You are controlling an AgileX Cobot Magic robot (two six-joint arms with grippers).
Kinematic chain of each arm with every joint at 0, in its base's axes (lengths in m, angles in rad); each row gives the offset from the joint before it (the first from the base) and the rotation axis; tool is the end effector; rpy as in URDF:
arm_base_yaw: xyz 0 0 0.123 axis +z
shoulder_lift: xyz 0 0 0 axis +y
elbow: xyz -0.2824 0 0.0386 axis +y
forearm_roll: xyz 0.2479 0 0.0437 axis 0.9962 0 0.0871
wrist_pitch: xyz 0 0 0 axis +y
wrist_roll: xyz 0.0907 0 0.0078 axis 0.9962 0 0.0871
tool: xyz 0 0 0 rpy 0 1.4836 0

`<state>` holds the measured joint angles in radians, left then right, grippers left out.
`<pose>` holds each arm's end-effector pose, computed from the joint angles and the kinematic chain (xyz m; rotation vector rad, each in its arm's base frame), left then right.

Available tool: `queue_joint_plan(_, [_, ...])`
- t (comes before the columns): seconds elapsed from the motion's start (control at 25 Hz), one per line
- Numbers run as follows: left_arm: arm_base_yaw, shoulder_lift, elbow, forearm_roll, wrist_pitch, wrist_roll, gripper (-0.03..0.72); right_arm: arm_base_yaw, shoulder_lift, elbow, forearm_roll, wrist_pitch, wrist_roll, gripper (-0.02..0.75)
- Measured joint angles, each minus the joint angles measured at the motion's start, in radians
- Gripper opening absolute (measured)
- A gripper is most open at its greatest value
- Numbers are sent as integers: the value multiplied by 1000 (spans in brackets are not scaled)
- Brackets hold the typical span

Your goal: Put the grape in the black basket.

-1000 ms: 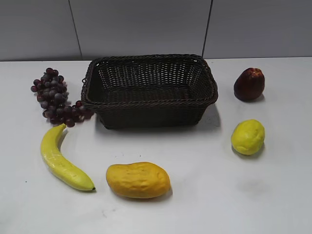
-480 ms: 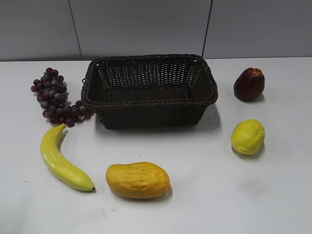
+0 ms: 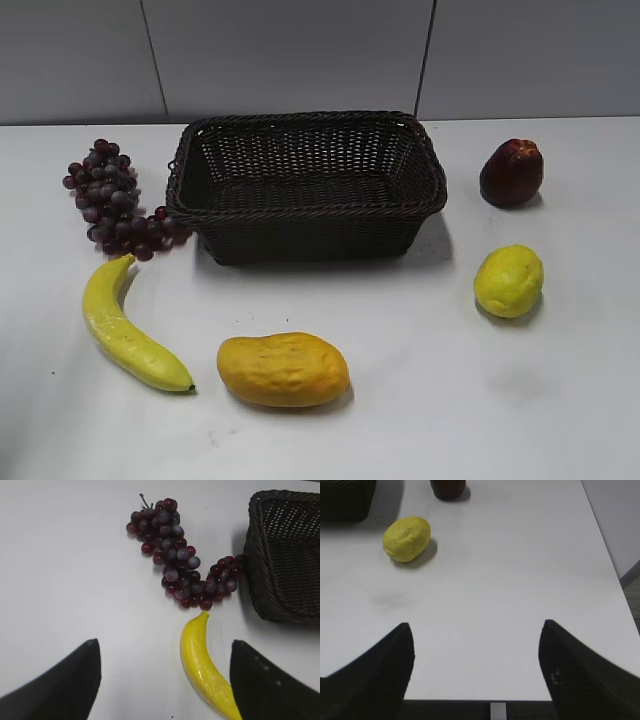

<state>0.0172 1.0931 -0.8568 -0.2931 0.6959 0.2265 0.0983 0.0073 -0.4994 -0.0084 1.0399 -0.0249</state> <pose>0.2166 -0.0132 0.3103 0.0655 2.3858 -0.2153 -0.0027 -0.0009 0.2787 -0.1248 2.0277 0.0362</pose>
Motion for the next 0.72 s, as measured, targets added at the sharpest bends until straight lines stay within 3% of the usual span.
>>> queue_joint_plan(0.16, [-31, 203, -154, -3, 51, 0, 608, 0, 0, 0, 0, 0, 0, 589])
queue_joint_plan(0.52, [-168, 625, -455, 37, 114, -7, 594, 0, 0, 0, 0, 0, 0, 589])
queue_joint_plan(0.72, [-177, 830, -623, 189, 190, -93, 593, 0, 0, 0, 0, 0, 0, 589])
